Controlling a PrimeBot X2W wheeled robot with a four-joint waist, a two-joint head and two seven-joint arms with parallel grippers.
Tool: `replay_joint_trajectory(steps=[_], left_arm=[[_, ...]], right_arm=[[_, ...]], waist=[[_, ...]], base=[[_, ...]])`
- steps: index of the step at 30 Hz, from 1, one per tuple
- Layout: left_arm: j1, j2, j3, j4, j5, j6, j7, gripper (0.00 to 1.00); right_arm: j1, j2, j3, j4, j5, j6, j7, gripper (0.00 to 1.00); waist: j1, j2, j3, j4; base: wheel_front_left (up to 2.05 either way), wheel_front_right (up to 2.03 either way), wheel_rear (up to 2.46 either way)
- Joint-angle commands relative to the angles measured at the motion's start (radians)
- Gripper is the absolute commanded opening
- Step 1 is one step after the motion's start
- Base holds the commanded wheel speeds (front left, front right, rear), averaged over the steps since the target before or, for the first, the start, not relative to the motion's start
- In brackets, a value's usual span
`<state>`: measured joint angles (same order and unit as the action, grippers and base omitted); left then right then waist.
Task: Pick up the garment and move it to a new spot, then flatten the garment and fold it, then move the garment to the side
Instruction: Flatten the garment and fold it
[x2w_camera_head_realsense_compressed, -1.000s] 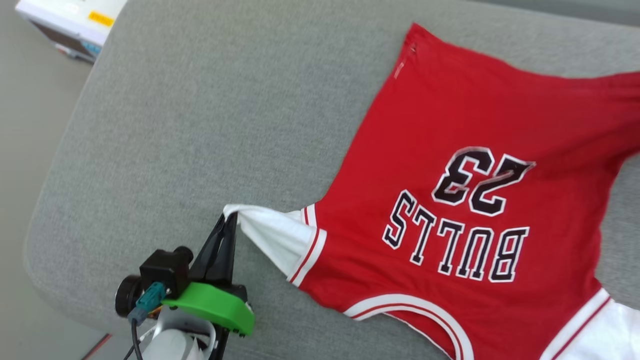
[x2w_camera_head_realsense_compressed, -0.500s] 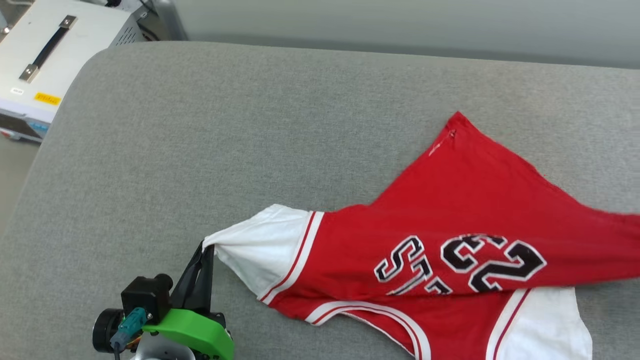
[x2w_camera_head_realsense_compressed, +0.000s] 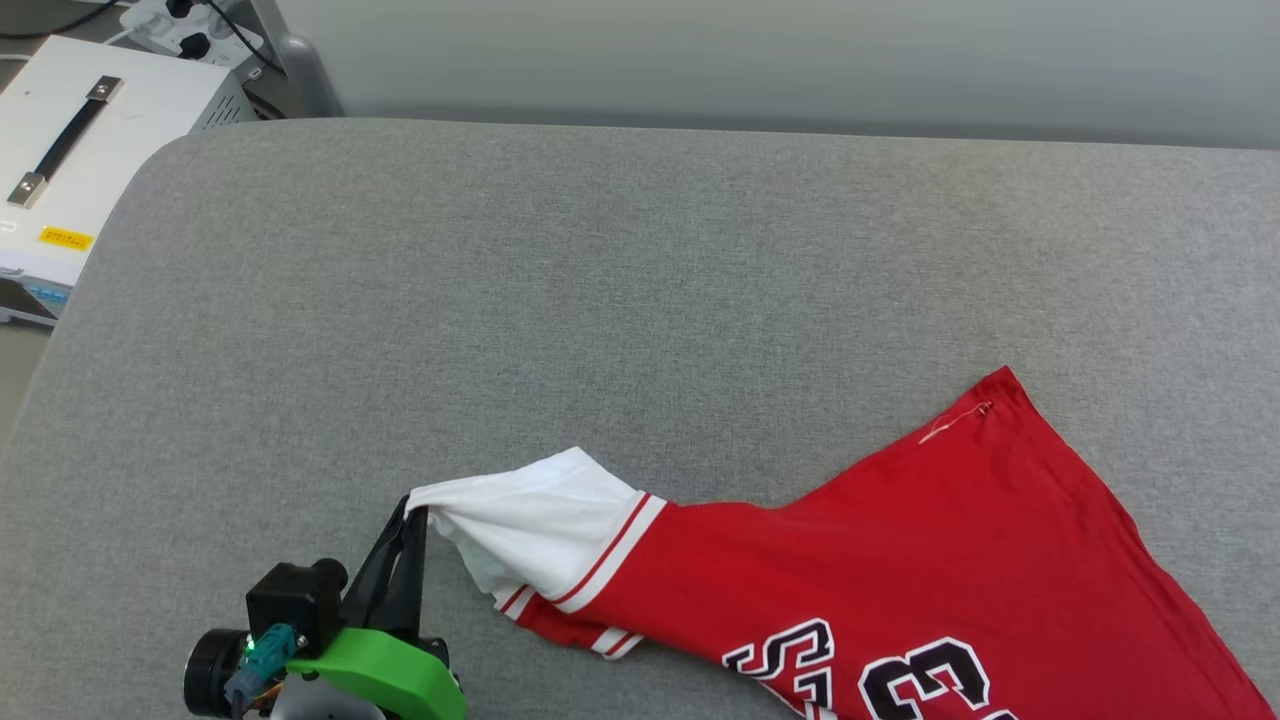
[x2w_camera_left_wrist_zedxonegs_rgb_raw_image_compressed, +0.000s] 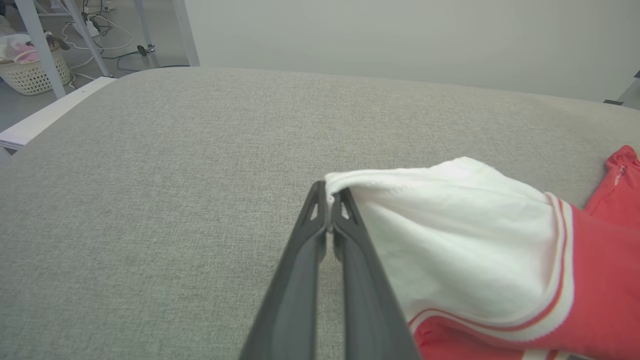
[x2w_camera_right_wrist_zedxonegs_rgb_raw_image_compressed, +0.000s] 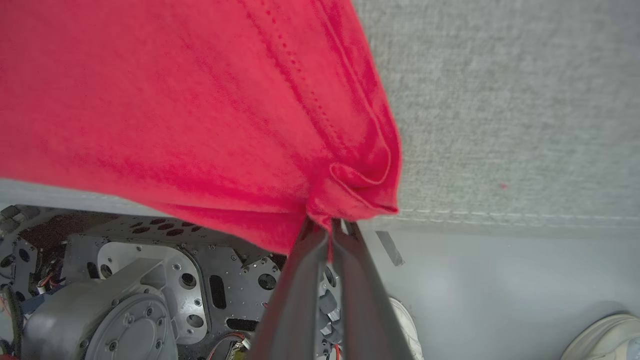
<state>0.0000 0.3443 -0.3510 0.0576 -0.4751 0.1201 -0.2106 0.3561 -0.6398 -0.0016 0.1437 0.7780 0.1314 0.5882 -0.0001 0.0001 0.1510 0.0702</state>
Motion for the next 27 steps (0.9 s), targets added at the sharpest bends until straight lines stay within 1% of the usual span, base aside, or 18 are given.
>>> replay_joint_trajectory(steps=[1, 2, 6, 9, 13, 16, 19, 24, 27], left_arm=[[0.006, 0.007, 0.003, 0.005, -0.006, 0.006, -0.002, 0.00], [0.005, 0.007, 0.003, 0.007, -0.007, 0.005, -0.002, 0.00], [0.001, 0.009, 0.000, 0.012, -0.007, 0.005, -0.002, 0.00], [-0.001, 0.009, -0.003, 0.009, -0.007, 0.005, -0.003, 0.00], [-0.016, 0.006, -0.009, 0.006, -0.004, 0.003, -0.005, 0.00], [-0.033, 0.001, -0.018, 0.005, 0.000, -0.002, -0.007, 0.00], [-0.056, -0.005, -0.026, 0.008, 0.004, -0.006, -0.008, 0.00], [-0.095, -0.020, -0.044, 0.010, 0.013, -0.015, -0.011, 0.00], [-0.119, -0.028, -0.053, 0.013, 0.018, -0.021, -0.014, 0.00]], right_arm=[[-0.016, 0.005, -0.017, -0.008, -0.010, -0.001, -0.013, 0.96], [-0.026, 0.002, -0.028, -0.019, -0.019, -0.001, -0.021, 1.00], [-0.077, -0.027, -0.085, -0.092, -0.048, -0.001, -0.053, 1.00], [-0.134, -0.057, -0.115, -0.172, -0.066, -0.001, -0.062, 1.00], [-0.244, -0.103, -0.107, -0.268, -0.082, -0.001, -0.027, 1.00], [-0.347, -0.128, -0.050, -0.309, -0.093, -0.001, 0.021, 1.00], [-0.468, -0.130, 0.052, -0.314, -0.097, -0.001, 0.094, 1.00], [-0.663, -0.110, 0.212, -0.221, -0.103, -0.001, 0.224, 1.00], [-0.771, -0.087, 0.298, -0.131, -0.105, -0.001, 0.282, 1.00]], waist=[[0.0001, -0.0001, -0.002, -0.001], [0.0001, -0.0001, -0.004, -0.001], [0.0001, -0.0001, -0.009, 0.003], [0.0001, -0.0001, -0.006, 0.010], [0.0001, -0.0001, 0.015, 0.027], [0.0001, -0.0001, 0.036, 0.043], [0.0001, -0.0001, 0.056, 0.060], [0.0001, -0.0001, 0.094, 0.090], [0.0001, -0.0001, 0.118, 0.108]], base=[[0.00, 0.00, 0.00], [0.00, 0.00, 0.00], [0.00, 0.00, 0.00], [0.00, 0.00, 0.00], [0.00, 0.00, 0.00], [0.00, 0.00, 0.00], [0.00, 0.00, 0.00], [0.00, 0.00, 0.00], [0.00, 0.00, 0.00]])
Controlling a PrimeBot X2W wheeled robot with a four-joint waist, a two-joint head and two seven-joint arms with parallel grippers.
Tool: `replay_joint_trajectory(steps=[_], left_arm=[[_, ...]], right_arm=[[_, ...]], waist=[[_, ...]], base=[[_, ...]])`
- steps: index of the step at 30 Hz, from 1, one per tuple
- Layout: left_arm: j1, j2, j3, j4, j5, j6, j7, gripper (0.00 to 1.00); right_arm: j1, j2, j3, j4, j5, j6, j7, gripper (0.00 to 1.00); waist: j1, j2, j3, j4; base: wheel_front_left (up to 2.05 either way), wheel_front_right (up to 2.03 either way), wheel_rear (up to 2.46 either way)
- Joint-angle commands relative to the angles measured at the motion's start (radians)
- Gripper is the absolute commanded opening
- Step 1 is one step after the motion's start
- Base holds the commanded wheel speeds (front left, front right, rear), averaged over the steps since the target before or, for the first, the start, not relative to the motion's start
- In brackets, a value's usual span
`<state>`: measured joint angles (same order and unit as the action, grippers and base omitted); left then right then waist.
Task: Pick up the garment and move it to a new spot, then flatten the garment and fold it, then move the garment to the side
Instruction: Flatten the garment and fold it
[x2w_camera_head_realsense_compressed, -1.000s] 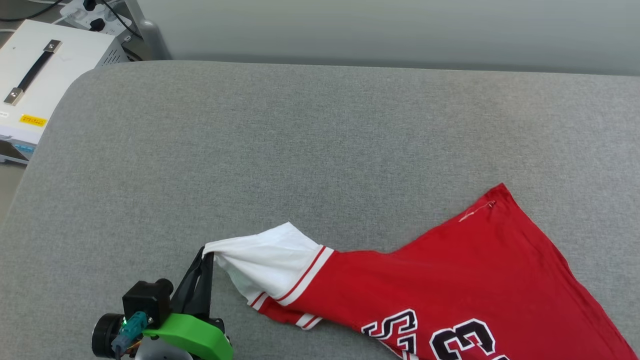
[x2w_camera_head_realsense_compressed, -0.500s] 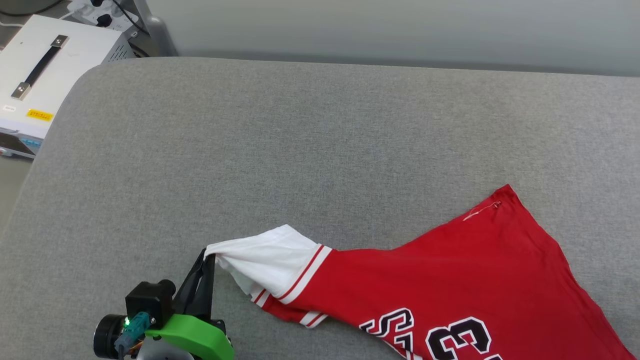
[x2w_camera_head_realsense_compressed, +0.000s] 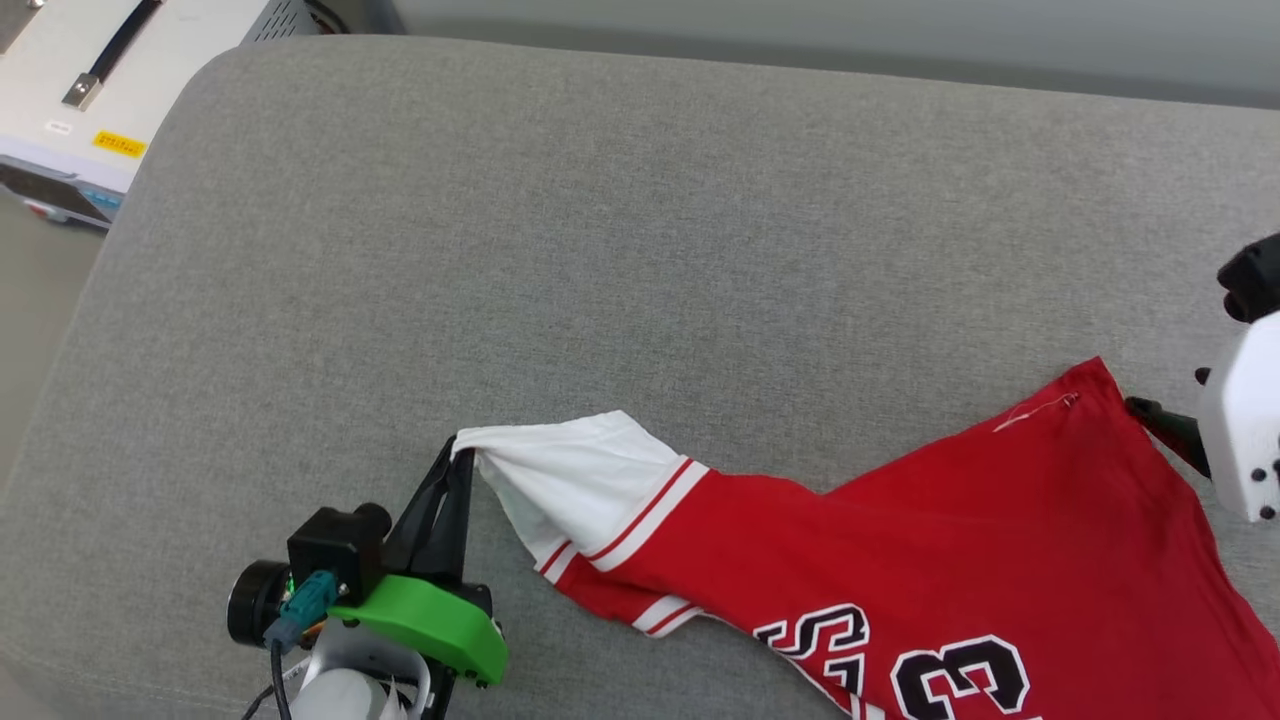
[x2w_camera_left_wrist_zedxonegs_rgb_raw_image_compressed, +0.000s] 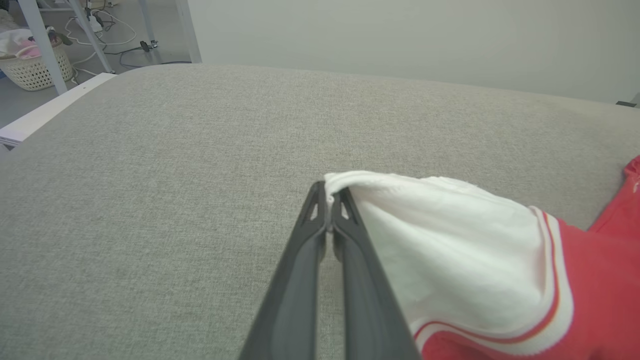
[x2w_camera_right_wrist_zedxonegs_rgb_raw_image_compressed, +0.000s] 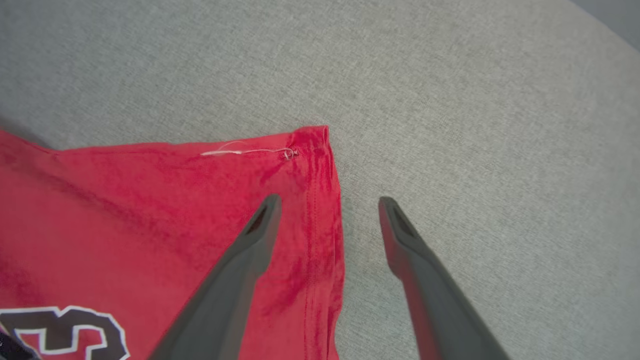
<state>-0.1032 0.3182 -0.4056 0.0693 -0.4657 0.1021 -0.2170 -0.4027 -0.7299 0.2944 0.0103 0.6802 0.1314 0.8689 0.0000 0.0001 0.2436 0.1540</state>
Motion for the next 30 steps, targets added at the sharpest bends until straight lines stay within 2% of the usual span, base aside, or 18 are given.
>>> replay_joint_trajectory(steps=[1, 7, 11, 16, 17, 18, 19, 24, 30], left_arm=[[-0.025, -0.005, -0.001, 0.002, 0.010, -0.005, -0.009, 0.00], [-0.064, -0.025, -0.016, 0.010, 0.016, -0.016, -0.017, 0.00], [-0.083, -0.039, -0.025, 0.023, 0.019, -0.023, -0.024, 0.00], [-0.088, -0.052, -0.029, 0.044, 0.020, -0.027, -0.030, 0.00], [-0.087, -0.053, -0.028, 0.048, 0.019, -0.026, -0.032, 0.00], [-0.085, -0.053, -0.027, 0.051, 0.019, -0.026, -0.033, 0.00], [-0.083, -0.054, -0.025, 0.054, 0.018, -0.025, -0.034, 0.00], [-0.078, -0.043, -0.019, 0.066, 0.020, -0.027, -0.036, 0.00], [-0.082, 0.001, -0.005, 0.053, 0.031, -0.025, -0.029, 0.00]], right_arm=[[-0.044, 0.009, 0.030, 0.036, -0.010, -0.001, 0.016, 1.00], [-0.163, 0.038, 0.124, 0.220, -0.021, -0.001, 0.008, 1.00], [-0.178, 0.066, 0.173, 0.319, -0.004, -0.001, -0.017, 1.00], [-0.144, 0.043, 0.295, 0.374, 0.019, -0.001, -0.010, 1.00], [-0.142, 0.040, 0.303, 0.383, 0.034, -0.001, -0.020, 0.46], [-0.144, 0.038, 0.306, 0.389, 0.043, -0.001, -0.036, 0.18], [-0.147, 0.033, 0.309, 0.395, 0.052, -0.001, -0.058, 0.00], [-0.179, 0.012, 0.310, 0.373, 0.074, -0.001, -0.198, 0.00], [-0.182, -0.016, 0.277, 0.292, 0.135, -0.001, -0.364, 0.00]], waist=[[0.0000, -0.0001, 0.035, 0.032], [0.0000, -0.0001, 0.083, 0.069], [0.0000, -0.0001, 0.104, 0.089], [0.0000, -0.0001, 0.100, 0.095], [0.0000, -0.0001, 0.096, 0.092], [0.0000, -0.0001, 0.093, 0.089], [0.0000, -0.0001, 0.088, 0.085], [0.0000, -0.0001, 0.047, 0.063], [0.0000, -0.0001, -0.027, 0.025]], base=[[0.00, 0.00, 0.00], [0.00, 0.00, 0.00], [0.00, 0.00, 0.00], [0.00, 0.00, 0.00], [0.00, 0.00, 0.00], [0.00, 0.00, 0.00], [0.00, 0.00, 0.00], [0.00, 0.00, 0.00], [0.00, 0.00, 0.00]])
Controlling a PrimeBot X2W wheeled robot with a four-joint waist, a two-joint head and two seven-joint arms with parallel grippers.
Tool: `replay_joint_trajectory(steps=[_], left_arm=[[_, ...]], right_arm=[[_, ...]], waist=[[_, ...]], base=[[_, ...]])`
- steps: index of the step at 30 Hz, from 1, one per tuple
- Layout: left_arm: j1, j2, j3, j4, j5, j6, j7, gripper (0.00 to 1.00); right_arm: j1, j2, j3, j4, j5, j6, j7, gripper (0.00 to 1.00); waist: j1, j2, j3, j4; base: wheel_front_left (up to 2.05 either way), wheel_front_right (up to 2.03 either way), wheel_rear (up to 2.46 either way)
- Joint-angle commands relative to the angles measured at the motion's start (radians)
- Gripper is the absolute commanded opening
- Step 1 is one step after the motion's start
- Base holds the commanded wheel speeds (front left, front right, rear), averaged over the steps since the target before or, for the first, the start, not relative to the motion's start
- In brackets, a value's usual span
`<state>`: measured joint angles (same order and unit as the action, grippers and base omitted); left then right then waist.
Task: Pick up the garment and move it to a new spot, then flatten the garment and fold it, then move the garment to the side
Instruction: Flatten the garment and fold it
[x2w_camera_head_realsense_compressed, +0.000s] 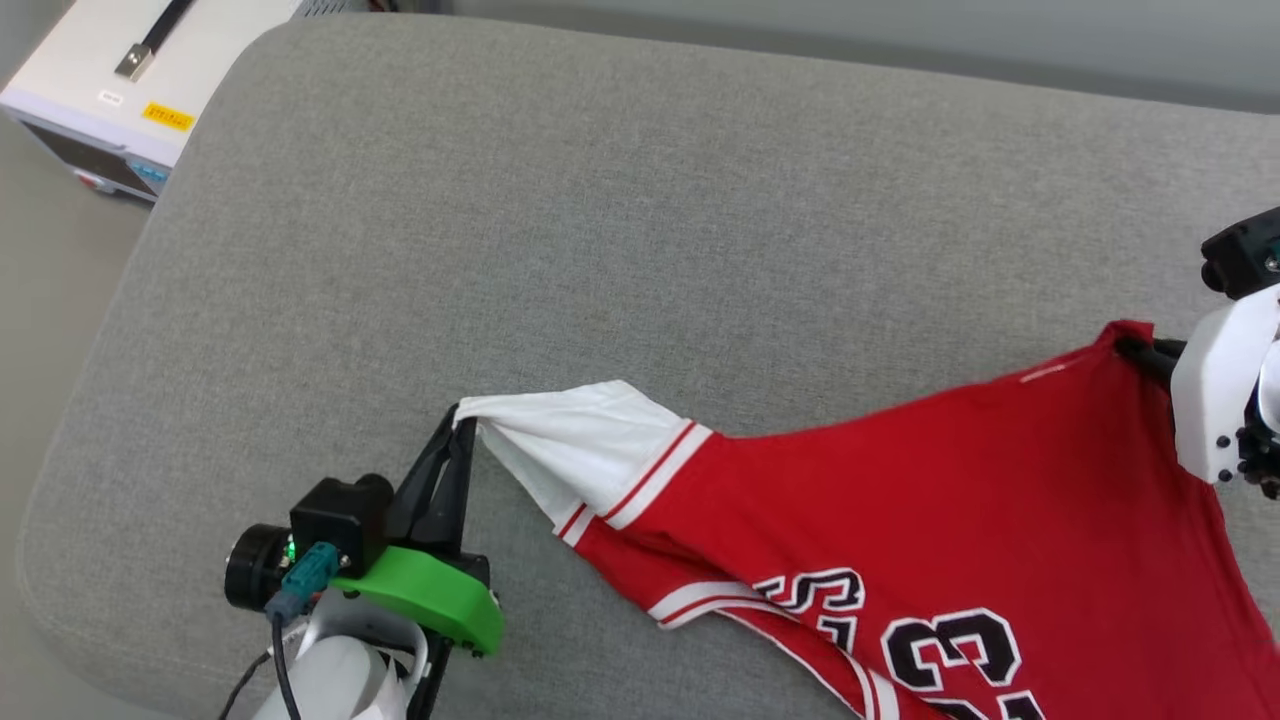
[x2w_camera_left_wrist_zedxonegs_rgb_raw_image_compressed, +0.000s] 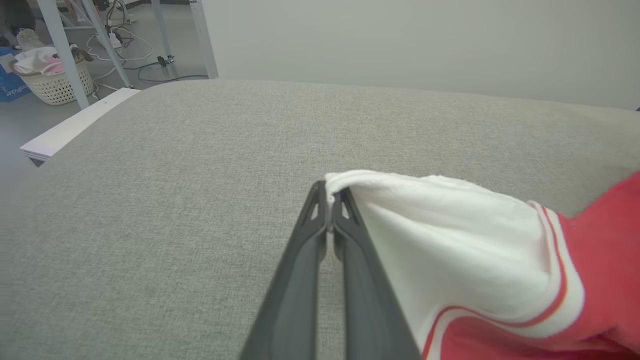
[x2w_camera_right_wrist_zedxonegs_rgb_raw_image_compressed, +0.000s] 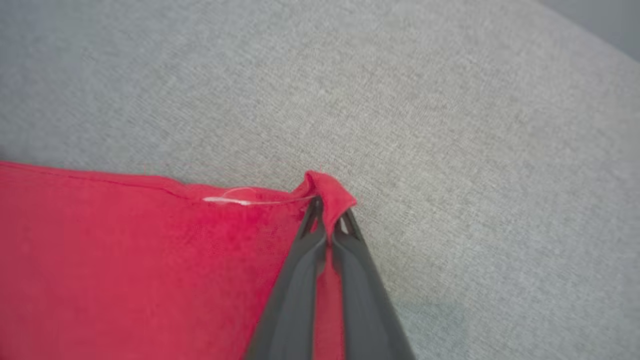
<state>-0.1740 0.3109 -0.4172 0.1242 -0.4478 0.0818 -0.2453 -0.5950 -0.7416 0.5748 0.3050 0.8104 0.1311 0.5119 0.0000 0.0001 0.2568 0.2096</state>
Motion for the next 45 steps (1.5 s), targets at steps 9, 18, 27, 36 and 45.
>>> replay_joint_trajectory(steps=[9, 18, 27, 36, 45], left_arm=[[-0.138, 0.108, 0.049, -0.084, 0.028, -0.030, 0.059, 0.00], [-0.429, 0.168, 0.079, -0.180, 0.050, -0.076, 0.161, 0.00], [-0.751, 0.145, 0.066, -0.104, 0.049, -0.144, 0.211, 0.00], [-1.103, 0.089, 0.039, 0.074, 0.062, -0.180, 0.226, 0.00], [-1.545, 0.065, 0.011, 0.346, 0.107, -0.203, 0.185, 0.00]], right_arm=[[0.022, -0.082, -0.086, -0.177, 0.026, 0.000, -0.124, 0.00], [-0.008, -0.088, -0.249, -0.330, 0.019, 0.000, -0.151, 0.00], [-0.116, -0.043, -0.357, -0.384, -0.024, 0.000, -0.119, 0.00], [-0.382, 0.014, -0.353, -0.308, -0.116, 0.000, -0.111, 0.00], [-0.807, 0.098, -0.274, -0.081, -0.251, 0.000, -0.192, 0.00]], waist=[[0.0000, -0.0001, -0.120, -0.094], [0.0000, -0.0001, -0.119, -0.132], [0.0000, -0.0001, -0.075, -0.155], [0.0000, -0.0001, 0.080, -0.169], [0.0000, -0.0001, 0.238, -0.196]], base=[[0.00, 0.00, 0.00], [0.00, 0.00, 0.00], [0.00, 0.00, 0.00], [0.00, 0.00, 0.00], [0.00, 0.00, 0.00]])
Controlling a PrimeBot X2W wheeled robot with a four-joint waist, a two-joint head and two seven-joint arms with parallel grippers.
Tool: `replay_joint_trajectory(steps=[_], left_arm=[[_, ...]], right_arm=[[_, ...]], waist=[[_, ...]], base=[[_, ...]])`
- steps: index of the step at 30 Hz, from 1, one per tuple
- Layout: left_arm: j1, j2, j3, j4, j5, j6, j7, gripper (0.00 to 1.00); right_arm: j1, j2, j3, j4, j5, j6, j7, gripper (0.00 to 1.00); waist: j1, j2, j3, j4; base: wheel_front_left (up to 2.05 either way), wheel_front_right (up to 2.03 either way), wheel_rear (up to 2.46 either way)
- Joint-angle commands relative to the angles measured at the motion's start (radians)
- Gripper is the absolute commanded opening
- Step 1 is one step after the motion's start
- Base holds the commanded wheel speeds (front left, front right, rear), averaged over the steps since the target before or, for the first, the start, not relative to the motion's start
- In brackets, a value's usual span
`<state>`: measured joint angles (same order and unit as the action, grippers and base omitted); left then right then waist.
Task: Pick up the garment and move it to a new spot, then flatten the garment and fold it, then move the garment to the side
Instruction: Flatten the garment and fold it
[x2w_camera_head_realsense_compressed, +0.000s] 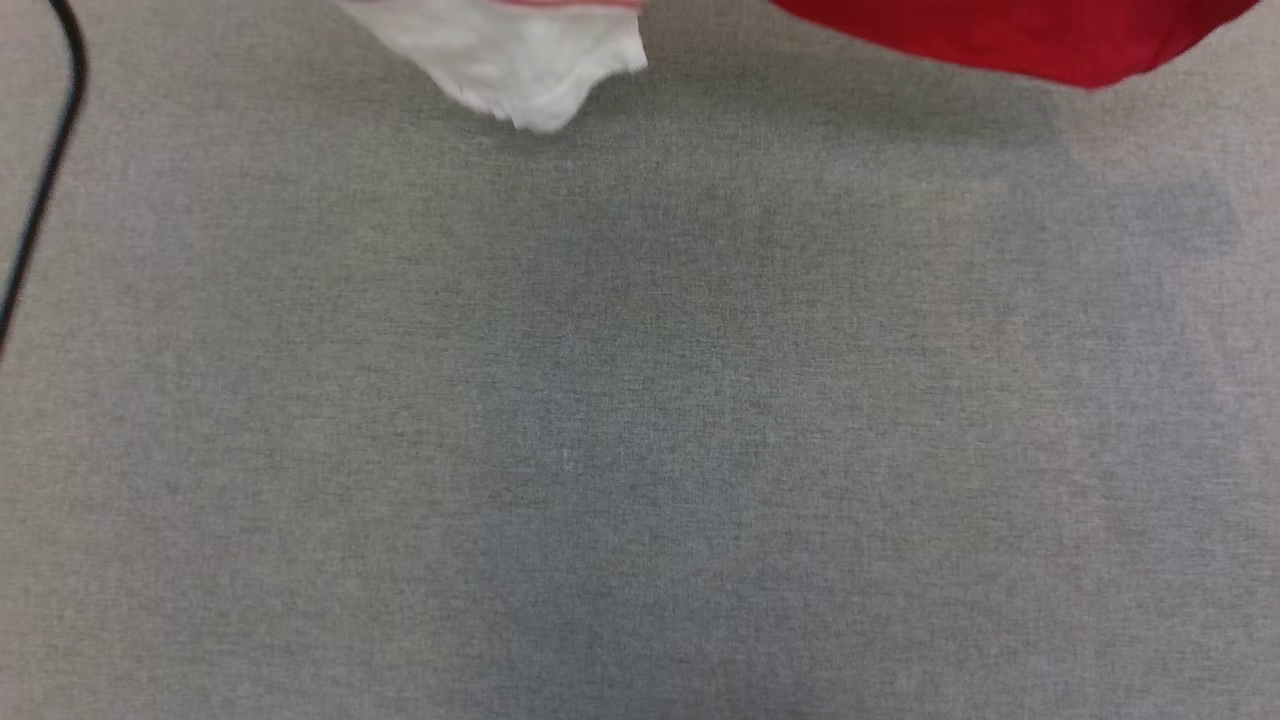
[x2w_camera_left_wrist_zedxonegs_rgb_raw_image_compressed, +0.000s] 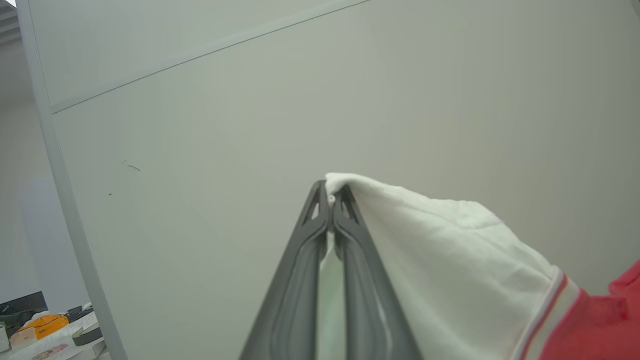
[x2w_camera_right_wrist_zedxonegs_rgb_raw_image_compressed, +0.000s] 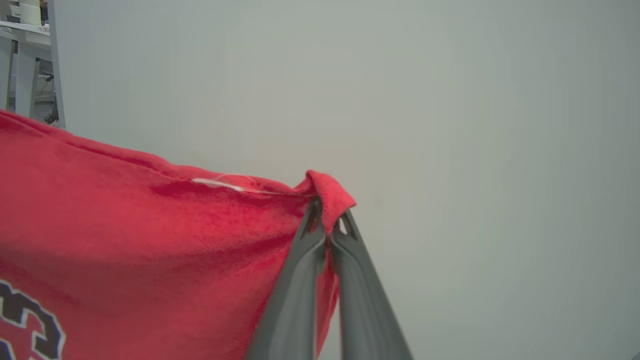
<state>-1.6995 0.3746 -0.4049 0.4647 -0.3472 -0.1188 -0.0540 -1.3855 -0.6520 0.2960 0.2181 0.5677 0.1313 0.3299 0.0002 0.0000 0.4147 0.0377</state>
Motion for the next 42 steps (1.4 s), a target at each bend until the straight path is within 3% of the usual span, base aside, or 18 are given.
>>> replay_joint_trajectory(steps=[1, 6, 8, 19, 32, 42], left_arm=[[-0.056, 0.002, -0.007, 0.028, 0.012, -0.004, -0.012, 0.00], [-0.211, -0.003, -0.018, 0.148, 0.016, -0.008, -0.056, 0.00], [-0.277, -0.007, -0.036, 0.222, 0.016, -0.010, -0.079, 0.00], [-0.175, -0.017, -0.092, 0.326, -0.031, -0.011, -0.157, 0.00], [0.246, -0.002, -0.082, 0.265, -0.091, 0.001, -0.207, 0.00], [0.785, 0.035, -0.020, 0.037, -0.100, 0.079, -0.208, 0.00]], right_arm=[[-0.055, 0.018, 0.015, 0.030, -0.022, -0.001, -0.024, 0.00], [-0.248, 0.069, 0.068, 0.181, -0.077, -0.001, -0.112, 0.00], [-0.347, 0.087, 0.127, 0.294, -0.094, -0.001, -0.163, 0.00], [-0.339, 0.109, 0.270, 0.503, -0.019, -0.001, -0.292, 0.00], [-0.033, 0.148, 0.432, 0.602, 0.146, -0.001, -0.444, 0.00], [0.289, 0.105, 0.582, 0.540, 0.270, -0.001, -0.513, 0.00]], waist=[[-0.0002, 0.0000, 0.088, -0.028], [-0.0002, 0.0000, 0.121, -0.033], [-0.0002, 0.0000, 0.142, -0.031], [-0.0002, 0.0000, 0.205, -0.027], [-0.0002, 0.0000, 0.117, -0.011], [-0.0002, 0.0000, -0.039, -0.003]], base=[[0.00, 0.00, 0.00], [0.00, 0.00, 0.00], [0.00, 0.00, 0.00], [0.00, 0.00, 0.00], [0.00, 0.00, 0.00], [0.00, 0.00, 0.00]])
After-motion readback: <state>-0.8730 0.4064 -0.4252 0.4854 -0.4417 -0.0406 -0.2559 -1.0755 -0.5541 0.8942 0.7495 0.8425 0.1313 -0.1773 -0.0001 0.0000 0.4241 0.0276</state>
